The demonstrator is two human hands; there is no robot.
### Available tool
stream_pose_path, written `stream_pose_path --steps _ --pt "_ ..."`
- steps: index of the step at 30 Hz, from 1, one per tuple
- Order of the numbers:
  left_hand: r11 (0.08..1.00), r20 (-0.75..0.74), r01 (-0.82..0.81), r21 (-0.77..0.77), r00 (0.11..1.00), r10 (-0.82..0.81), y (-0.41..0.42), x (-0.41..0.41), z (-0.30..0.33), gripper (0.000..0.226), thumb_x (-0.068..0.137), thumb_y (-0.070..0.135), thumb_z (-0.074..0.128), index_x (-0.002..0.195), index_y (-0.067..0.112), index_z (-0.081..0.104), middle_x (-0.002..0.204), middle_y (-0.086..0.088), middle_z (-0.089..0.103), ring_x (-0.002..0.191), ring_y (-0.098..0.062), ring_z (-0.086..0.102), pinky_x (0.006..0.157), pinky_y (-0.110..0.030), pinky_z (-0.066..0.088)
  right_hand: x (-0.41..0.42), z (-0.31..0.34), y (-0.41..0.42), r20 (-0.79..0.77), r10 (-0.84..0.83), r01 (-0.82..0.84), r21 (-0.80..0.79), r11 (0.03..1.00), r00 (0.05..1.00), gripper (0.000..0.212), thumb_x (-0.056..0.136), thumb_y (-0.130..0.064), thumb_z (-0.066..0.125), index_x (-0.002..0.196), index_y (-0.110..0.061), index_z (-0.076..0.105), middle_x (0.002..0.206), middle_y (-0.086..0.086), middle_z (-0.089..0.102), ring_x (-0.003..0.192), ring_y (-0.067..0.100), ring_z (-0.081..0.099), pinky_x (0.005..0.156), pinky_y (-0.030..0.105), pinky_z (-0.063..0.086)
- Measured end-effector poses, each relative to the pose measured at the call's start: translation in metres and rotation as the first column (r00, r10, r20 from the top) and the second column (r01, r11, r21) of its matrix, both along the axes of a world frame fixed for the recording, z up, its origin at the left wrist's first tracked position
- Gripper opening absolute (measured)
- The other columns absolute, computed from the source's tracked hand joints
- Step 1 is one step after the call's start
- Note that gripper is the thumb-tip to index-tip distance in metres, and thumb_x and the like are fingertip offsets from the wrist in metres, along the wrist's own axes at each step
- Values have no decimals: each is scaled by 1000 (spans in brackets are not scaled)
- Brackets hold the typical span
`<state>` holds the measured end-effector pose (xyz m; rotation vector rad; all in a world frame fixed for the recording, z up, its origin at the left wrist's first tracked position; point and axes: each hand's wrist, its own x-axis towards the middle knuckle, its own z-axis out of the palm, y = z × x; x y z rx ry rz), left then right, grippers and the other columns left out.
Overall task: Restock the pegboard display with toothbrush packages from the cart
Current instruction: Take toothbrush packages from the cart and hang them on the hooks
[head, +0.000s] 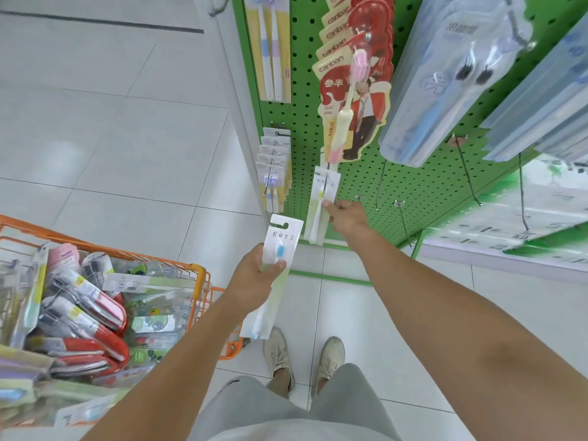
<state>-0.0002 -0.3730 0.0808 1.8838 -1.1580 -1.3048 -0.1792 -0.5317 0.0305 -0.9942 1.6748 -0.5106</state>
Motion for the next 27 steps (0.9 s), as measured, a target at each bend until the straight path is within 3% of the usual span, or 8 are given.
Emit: stream_pose_path --steps 4,8,10,13,16,20,23,27 --pt "1000 24 7 6 1000 -7 -5 -4 -1 9 100 21 58 109 20 59 100 1 67 84 -12 57 59 -4 41 11 6 -17 -18 -104 105 146 984 994 69 97 -64 49 130 -3 55 121 10 63 103 30 60 99 44 50" --pt "1000 11 11 -24 1000 -10 -12 -14 1 8 101 21 57 108 20 58 86 11 61 75 -4 54 54 -3 37 9 21 14 156 -237 181 305 935 959 52 102 -59 41 130 -17 50 129 4 58 98 21 60 88 36 55" --pt "999 26 18 -42 1000 -17 -16 -20 0 6 101 23 57 107 21 58 83 14 60 75 -4 55 56 -5 36 1 31 48 322 -179 115 210 971 930 45 101 -54 48 123 -16 60 121 2 69 104 22 67 91 37 56" --pt "996 73 59 -64 996 -54 -24 -27 -4 24 99 28 59 120 17 61 104 5 68 98 -13 63 74 -14 42 -9 48 93 523 113 -122 -18 992 845 26 99 -35 63 114 -15 69 106 -1 76 103 18 70 95 36 54" --pt "988 119 141 -56 984 -134 -32 -36 -6 31 97 36 62 124 19 61 112 3 69 105 -16 63 83 -27 48 -15 52 108 425 164 -103 -163 981 890 8 96 -15 68 102 -12 72 87 -3 73 85 14 65 85 34 54" --pt "987 240 155 -28 960 -144 -40 -45 -7 34 93 34 68 118 13 59 105 -1 64 96 -20 60 80 -32 48 -19 43 88 320 38 22 -180 983 947 14 97 -12 65 87 -4 71 71 -1 61 71 13 54 76 33 55" --pt "998 201 61 35 977 -67 -43 -41 -10 44 91 31 71 125 13 52 112 0 57 102 -20 58 79 -29 44 -17 26 68 238 32 14 -188 982 971 17 96 -13 67 87 0 72 74 6 60 72 18 54 76 37 56" --pt "998 156 2 70 988 -13 -41 -29 -14 38 91 35 71 121 20 53 109 1 60 95 -19 61 64 -22 42 -10 14 52 213 46 -8 -174 985 976 16 95 -13 69 81 -9 75 68 -2 62 71 18 54 76 41 56"
